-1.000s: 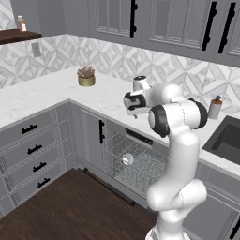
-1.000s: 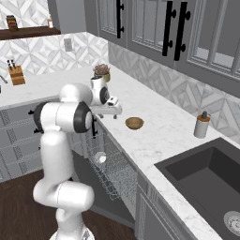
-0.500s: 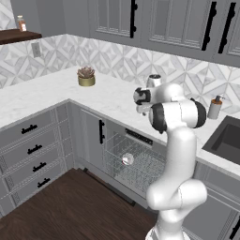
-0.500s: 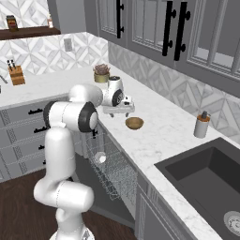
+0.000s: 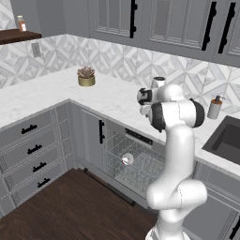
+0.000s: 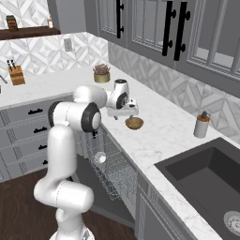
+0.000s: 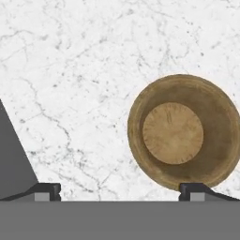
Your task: Pick up the cup and bowl from the counter, place them in the dishwasher, and close the dishwasher door.
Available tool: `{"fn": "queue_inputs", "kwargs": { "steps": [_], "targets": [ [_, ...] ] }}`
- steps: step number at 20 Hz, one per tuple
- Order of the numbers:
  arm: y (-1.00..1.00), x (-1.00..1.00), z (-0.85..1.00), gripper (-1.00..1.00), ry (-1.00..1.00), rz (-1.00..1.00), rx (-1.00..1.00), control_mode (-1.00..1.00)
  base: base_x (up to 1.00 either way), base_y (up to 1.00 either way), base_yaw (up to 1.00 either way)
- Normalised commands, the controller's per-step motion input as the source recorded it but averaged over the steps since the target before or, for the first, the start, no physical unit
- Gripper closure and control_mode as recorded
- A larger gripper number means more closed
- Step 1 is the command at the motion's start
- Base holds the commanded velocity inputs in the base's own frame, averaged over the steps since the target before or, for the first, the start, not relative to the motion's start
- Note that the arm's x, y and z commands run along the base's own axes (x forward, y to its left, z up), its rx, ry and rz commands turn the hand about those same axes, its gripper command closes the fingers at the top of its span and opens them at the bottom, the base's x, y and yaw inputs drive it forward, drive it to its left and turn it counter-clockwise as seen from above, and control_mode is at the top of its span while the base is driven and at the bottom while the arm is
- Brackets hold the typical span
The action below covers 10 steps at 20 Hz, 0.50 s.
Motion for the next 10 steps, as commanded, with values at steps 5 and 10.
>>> {"fn": "queue_inputs", "kwargs": {
  "steps": [5,10],
  "targets": [
    [-0.07,0.29,-0.22,-1.00,0.08,0.00,-0.05,-1.00,0.00,0.00,0.00],
    [-0.27,0.37,-0.34,-1.00,0.08,0.00,-0.03,-1.00,0.00,0.00,0.00]
  ]
}}
